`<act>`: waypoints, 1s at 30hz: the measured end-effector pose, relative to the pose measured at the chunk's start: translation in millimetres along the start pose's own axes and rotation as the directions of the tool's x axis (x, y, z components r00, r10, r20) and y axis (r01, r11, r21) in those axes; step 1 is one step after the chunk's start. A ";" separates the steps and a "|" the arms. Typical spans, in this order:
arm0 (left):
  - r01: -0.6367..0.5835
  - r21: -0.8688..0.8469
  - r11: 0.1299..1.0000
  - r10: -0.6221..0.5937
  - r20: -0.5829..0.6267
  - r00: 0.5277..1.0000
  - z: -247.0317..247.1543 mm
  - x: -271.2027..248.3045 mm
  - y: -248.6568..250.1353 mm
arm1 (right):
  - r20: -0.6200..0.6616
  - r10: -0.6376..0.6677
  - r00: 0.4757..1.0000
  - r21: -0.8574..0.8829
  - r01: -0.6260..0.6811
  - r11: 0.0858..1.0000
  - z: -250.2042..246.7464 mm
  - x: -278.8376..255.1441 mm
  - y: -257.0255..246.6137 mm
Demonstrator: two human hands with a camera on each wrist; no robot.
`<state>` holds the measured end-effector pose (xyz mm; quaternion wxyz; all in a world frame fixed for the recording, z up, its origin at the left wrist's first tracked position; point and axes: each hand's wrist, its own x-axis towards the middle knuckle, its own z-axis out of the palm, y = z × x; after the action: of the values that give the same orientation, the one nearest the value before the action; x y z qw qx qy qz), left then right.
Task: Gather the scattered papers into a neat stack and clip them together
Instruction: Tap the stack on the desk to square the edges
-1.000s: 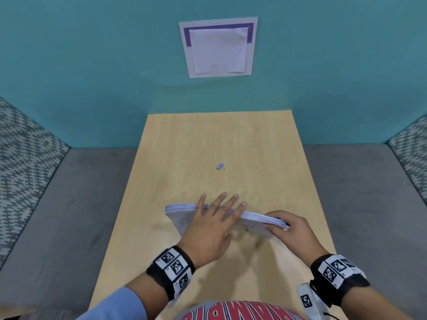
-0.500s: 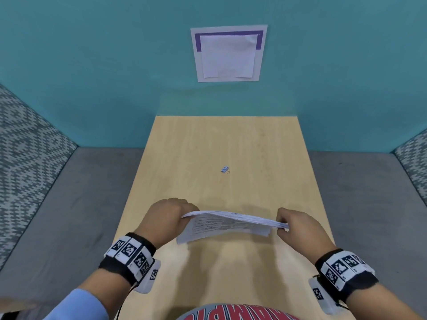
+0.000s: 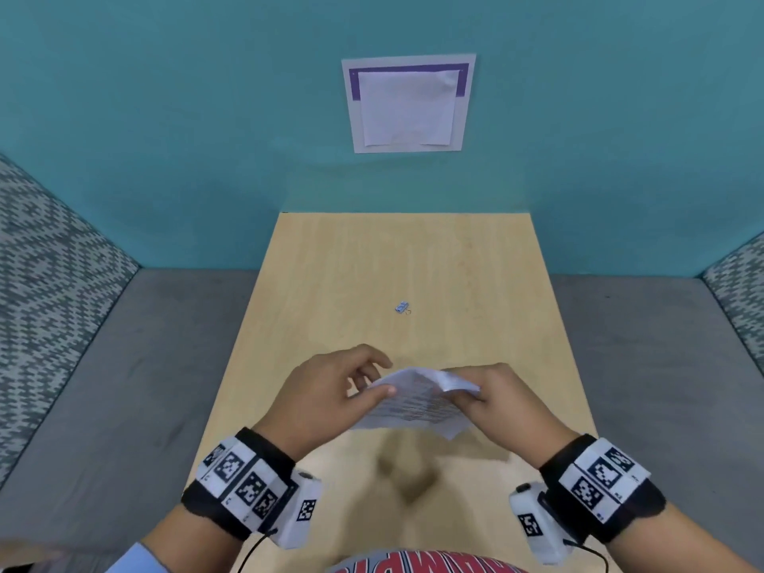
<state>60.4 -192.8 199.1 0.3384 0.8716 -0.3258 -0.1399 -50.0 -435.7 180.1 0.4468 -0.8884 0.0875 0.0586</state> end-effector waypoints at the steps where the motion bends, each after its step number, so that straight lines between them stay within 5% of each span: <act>1: 0.037 -0.094 0.995 -0.035 0.020 0.999 -5.6 -1.4 -3.4 | -0.034 0.035 0.999 0.090 -0.031 0.995 -6.6 -3.6 0.8; 4: 0.092 -0.340 0.936 -0.098 0.001 0.995 -17.8 -6.0 -10.7 | -0.140 0.137 0.981 0.406 -0.069 0.911 -23.0 -11.9 -0.6; 8: -0.005 -0.639 0.769 -0.087 -0.113 0.990 -16.2 -7.2 -4.5 | -0.204 0.124 0.971 0.605 0.026 0.796 -26.8 -19.1 2.5; 12: 0.107 -0.530 0.841 -0.085 0.065 0.994 26.5 -3.1 -18.3 | -0.144 0.205 0.968 0.540 -0.097 0.836 7.3 -14.1 37.3; 15: 0.292 -0.489 0.822 -0.226 0.190 0.955 64.0 -7.7 -44.3 | -0.130 0.272 0.954 0.565 -0.154 0.811 33.1 -14.4 61.6; 18: 0.345 -0.473 0.810 -0.308 0.157 0.938 76.1 -4.6 -50.5 | -0.124 0.291 0.949 0.582 -0.168 0.796 39.3 -10.9 63.8; 25: 0.182 -0.435 0.882 -0.245 -0.093 0.965 61.5 2.9 -33.6 | -0.216 0.195 0.957 0.553 -0.045 0.832 27.2 0.3 45.6; 30: 0.361 -0.382 0.851 -0.348 0.106 0.932 80.3 -1.5 -57.2 | -0.141 0.285 0.948 0.456 -0.193 0.869 54.7 5.5 78.6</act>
<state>49.1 -200.0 101.4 0.4704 0.8277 -0.1301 -0.2768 -62.4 -438.3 85.0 0.6123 -0.7490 0.2533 0.0013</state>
